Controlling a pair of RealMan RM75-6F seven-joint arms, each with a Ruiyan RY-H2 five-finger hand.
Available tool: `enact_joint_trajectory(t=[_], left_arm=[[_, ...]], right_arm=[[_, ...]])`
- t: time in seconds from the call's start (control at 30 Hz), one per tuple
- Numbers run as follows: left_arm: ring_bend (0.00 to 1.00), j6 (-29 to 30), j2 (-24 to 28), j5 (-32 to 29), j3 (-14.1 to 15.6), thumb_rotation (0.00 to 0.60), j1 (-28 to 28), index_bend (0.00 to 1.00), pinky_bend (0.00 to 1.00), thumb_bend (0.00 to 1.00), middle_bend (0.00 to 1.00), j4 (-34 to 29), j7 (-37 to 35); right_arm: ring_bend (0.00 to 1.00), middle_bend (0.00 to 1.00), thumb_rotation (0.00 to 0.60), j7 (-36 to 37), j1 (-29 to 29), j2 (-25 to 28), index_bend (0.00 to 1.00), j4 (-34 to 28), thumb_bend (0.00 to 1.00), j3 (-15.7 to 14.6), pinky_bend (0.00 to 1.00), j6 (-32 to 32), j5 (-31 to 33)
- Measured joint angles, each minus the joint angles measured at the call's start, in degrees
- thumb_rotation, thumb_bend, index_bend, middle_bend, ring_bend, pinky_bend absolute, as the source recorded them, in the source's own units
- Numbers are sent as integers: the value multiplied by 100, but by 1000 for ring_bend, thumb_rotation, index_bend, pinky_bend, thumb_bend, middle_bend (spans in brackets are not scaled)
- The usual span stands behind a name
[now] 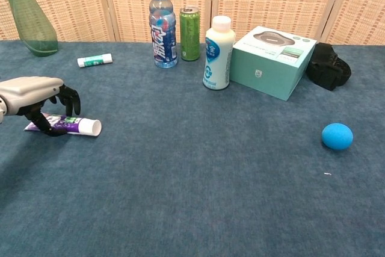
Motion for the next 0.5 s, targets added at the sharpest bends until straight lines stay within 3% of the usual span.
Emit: enact_joint_trajectory(t=[0.5], left_arm=[[305, -100, -125, 175, 0, 600, -35, 445, 211, 245, 497, 383, -285]], right_arm=[[151, 321, 600, -3, -12, 7, 223, -8, 168, -15, 276, -23, 17]])
